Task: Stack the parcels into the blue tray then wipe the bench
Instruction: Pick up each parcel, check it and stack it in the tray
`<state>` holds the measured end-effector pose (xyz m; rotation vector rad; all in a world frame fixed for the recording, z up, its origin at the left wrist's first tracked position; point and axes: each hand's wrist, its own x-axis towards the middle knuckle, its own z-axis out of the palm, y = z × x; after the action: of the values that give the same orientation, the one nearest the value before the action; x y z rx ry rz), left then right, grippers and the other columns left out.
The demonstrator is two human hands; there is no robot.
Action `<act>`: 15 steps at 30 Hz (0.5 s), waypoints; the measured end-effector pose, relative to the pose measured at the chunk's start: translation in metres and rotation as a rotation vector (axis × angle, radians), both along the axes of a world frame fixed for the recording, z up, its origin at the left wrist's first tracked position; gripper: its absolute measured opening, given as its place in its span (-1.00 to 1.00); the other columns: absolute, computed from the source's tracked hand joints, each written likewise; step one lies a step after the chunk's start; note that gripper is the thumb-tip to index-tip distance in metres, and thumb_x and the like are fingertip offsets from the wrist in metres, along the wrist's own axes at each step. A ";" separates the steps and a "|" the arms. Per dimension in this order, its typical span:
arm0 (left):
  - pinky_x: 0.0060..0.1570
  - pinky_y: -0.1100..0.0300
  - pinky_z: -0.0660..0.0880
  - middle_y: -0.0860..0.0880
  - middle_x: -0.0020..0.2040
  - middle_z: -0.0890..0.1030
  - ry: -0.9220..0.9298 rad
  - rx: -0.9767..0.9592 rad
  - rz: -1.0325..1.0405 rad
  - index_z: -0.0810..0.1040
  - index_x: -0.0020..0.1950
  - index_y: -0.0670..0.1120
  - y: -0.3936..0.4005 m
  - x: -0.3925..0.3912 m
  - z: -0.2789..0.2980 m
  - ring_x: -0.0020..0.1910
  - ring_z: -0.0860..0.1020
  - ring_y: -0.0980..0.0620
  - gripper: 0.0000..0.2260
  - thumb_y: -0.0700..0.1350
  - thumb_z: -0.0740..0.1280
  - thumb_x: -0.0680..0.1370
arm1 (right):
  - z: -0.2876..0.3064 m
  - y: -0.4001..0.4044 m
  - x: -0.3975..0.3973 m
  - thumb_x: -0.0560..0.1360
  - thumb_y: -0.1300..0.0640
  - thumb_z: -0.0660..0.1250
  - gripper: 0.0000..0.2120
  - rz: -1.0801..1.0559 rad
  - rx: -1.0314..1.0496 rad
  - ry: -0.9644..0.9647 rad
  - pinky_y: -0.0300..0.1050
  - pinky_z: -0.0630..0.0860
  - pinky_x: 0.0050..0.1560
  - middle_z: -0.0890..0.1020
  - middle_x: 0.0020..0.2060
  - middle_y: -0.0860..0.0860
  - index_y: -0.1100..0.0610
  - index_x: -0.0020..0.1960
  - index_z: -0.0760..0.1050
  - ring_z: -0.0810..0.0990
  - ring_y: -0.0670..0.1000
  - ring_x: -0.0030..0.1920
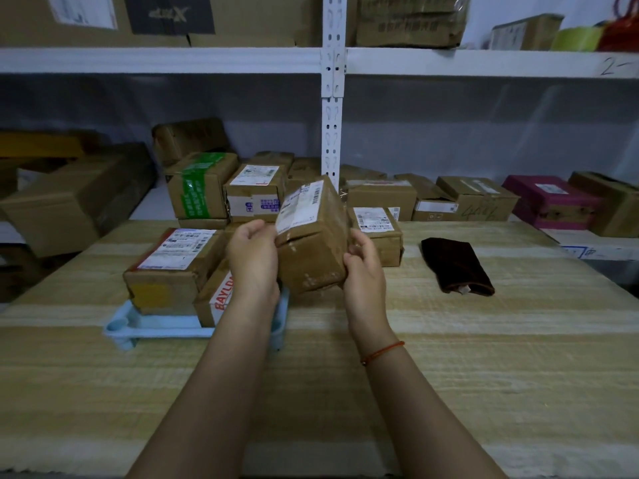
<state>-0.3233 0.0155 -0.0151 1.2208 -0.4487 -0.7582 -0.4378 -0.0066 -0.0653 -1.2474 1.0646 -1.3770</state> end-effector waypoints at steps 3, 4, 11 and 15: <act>0.09 -0.04 0.59 -0.06 -0.02 0.67 -0.085 -0.047 0.089 0.63 -0.02 -0.02 0.008 0.011 0.009 0.03 0.64 -0.07 -0.87 -0.16 0.31 0.51 | -0.004 -0.002 0.014 0.42 0.02 0.17 -0.62 0.098 0.016 -0.008 0.20 0.50 0.26 0.64 0.14 -0.02 -0.16 0.18 0.58 0.59 0.03 0.19; 0.10 -0.04 0.59 -0.05 -0.04 0.68 -0.111 -0.062 0.111 0.63 -0.07 0.00 0.011 0.015 0.012 0.02 0.64 -0.06 -0.88 -0.16 0.32 0.50 | -0.004 -0.002 0.019 0.44 0.01 0.17 -0.62 0.132 0.019 -0.005 0.19 0.50 0.27 0.66 0.12 -0.03 -0.12 0.20 0.58 0.60 0.02 0.19; 0.02 0.20 0.50 0.04 -0.01 0.66 -0.275 -0.060 0.253 0.66 0.00 0.00 0.023 0.048 0.007 0.02 0.58 0.09 -0.86 -0.11 0.31 0.55 | -0.005 0.014 0.055 0.63 -0.14 0.08 -0.67 0.324 0.030 0.143 -0.06 0.47 0.21 0.59 0.08 -0.13 -0.06 0.21 0.53 0.54 -0.08 0.16; 0.00 0.23 0.46 0.07 -0.07 0.64 -0.283 -0.049 0.293 0.63 -0.09 0.04 0.021 0.063 -0.004 0.04 0.59 0.05 -0.87 -0.12 0.29 0.57 | -0.012 0.024 0.066 0.61 -0.25 -0.04 -0.56 0.375 -0.027 0.272 0.08 0.39 0.33 0.55 0.20 -0.06 -0.09 0.29 0.45 0.47 0.01 0.26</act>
<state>-0.2605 0.0363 -0.0191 1.3184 -0.5023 -0.3233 -0.3722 0.0171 -0.0777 -1.5943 0.9330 -0.9578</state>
